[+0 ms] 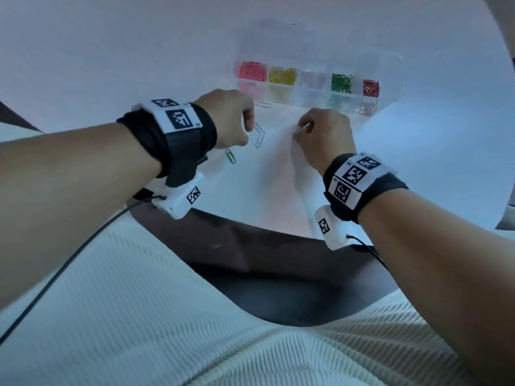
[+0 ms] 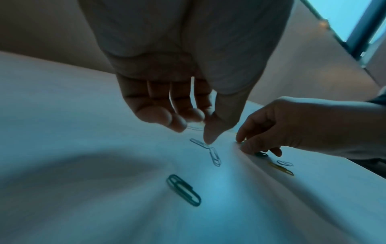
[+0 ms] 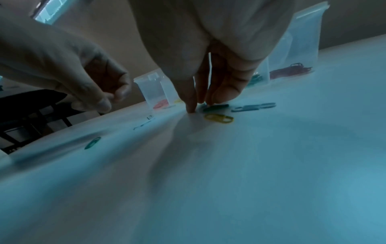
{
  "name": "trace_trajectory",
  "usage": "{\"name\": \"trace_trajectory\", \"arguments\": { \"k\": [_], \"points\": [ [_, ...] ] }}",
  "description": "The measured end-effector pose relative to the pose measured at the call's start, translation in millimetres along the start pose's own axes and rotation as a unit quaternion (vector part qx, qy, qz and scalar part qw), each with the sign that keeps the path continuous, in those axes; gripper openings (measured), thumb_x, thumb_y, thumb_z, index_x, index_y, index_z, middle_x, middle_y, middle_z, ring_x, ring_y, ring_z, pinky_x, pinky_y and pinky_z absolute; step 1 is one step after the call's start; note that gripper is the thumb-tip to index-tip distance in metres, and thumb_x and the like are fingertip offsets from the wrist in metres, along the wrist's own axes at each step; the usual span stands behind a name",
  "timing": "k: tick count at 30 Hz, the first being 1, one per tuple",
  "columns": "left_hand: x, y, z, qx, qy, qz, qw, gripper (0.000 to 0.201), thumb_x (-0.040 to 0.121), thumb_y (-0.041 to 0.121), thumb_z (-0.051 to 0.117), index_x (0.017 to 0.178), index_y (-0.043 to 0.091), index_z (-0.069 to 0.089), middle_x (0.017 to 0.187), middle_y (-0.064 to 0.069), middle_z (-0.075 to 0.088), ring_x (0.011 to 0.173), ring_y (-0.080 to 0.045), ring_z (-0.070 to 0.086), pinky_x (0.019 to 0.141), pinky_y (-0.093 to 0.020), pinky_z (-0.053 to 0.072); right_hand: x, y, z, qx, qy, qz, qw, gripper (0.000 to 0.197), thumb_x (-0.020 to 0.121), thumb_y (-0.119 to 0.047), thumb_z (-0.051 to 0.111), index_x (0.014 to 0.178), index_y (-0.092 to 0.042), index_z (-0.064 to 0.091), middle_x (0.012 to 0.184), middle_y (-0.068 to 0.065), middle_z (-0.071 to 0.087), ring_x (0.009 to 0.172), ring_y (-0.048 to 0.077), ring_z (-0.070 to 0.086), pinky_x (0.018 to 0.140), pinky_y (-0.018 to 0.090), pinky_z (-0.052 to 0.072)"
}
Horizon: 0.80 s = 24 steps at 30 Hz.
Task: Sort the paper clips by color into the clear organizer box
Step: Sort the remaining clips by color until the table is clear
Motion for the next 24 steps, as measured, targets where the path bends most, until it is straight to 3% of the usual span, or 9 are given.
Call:
{"name": "trace_trajectory", "arguments": {
  "k": [6, 8, 11, 15, 21, 24],
  "points": [
    [19, 4, 4, 0.021, 0.017, 0.107, 0.994, 0.034, 0.084, 0.006, 0.063, 0.114, 0.022, 0.064, 0.114, -0.002, 0.053, 0.099, -0.02, 0.053, 0.086, -0.032, 0.044, 6, -2, 0, -0.045, 0.014, 0.011, 0.999, 0.016, 0.09, -0.02, 0.063, 0.105, -0.017, 0.069, 0.101, 0.011, 0.069, 0.097, 0.029, 0.064, 0.083, 0.031, 0.051],
    [22, 7, 11, 0.044, 0.016, 0.138, 0.989, 0.03, 0.09, 0.015, 0.062, 0.12, 0.022, 0.064, 0.118, -0.004, 0.052, 0.105, -0.023, 0.054, 0.092, -0.037, 0.044, 7, 0, 1, -0.048, 0.01, 0.028, 0.998, 0.022, 0.09, -0.023, 0.064, 0.11, -0.016, 0.067, 0.106, 0.012, 0.068, 0.098, 0.03, 0.063, 0.084, 0.031, 0.05],
    [23, 10, 20, 0.071, 0.016, 0.163, 0.984, 0.027, 0.096, 0.028, 0.054, 0.119, 0.02, 0.067, 0.115, -0.007, 0.055, 0.105, -0.026, 0.054, 0.087, -0.035, 0.043, 8, 2, -1, -0.057, 0.008, 0.039, 0.998, 0.02, 0.088, -0.024, 0.067, 0.106, -0.016, 0.071, 0.106, 0.013, 0.069, 0.095, 0.031, 0.065, 0.081, 0.03, 0.051],
    [26, 9, 20, 0.083, 0.01, 0.129, 0.988, 0.024, 0.096, 0.022, 0.053, 0.116, 0.018, 0.067, 0.115, -0.007, 0.057, 0.106, -0.027, 0.054, 0.078, -0.03, 0.036, 6, 1, -3, -0.069, -0.002, 0.03, 0.997, 0.013, 0.089, -0.022, 0.067, 0.099, -0.014, 0.071, 0.101, 0.012, 0.068, 0.09, 0.03, 0.065, 0.075, 0.029, 0.051],
    [25, 11, 15, 0.077, 0.011, 0.083, 0.993, 0.028, 0.089, 0.005, 0.054, 0.114, 0.016, 0.064, 0.115, -0.005, 0.064, 0.103, -0.026, 0.058, 0.079, -0.03, 0.041, 3, 5, -4, -0.076, -0.016, 0.031, 0.996, 0.02, 0.085, -0.018, 0.071, 0.104, -0.015, 0.068, 0.103, 0.012, 0.066, 0.088, 0.031, 0.065, 0.077, 0.032, 0.054],
    [24, 10, 15, 0.069, 0.002, 0.068, 0.995, 0.025, 0.085, 0.006, 0.061, 0.109, 0.014, 0.061, 0.109, -0.003, 0.062, 0.092, -0.023, 0.055, 0.074, -0.029, 0.04, 0, 2, -3, -0.099, -0.018, 0.038, 0.994, 0.016, 0.087, -0.014, 0.066, 0.103, -0.015, 0.069, 0.107, 0.012, 0.064, 0.091, 0.031, 0.064, 0.078, 0.03, 0.051]
  ]
}}
Point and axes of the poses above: each hand's wrist, its own x-axis towards the middle knuckle, its own z-axis out of the palm, y = z × x, the point moved 5 cm from there along x, towards the middle knuckle
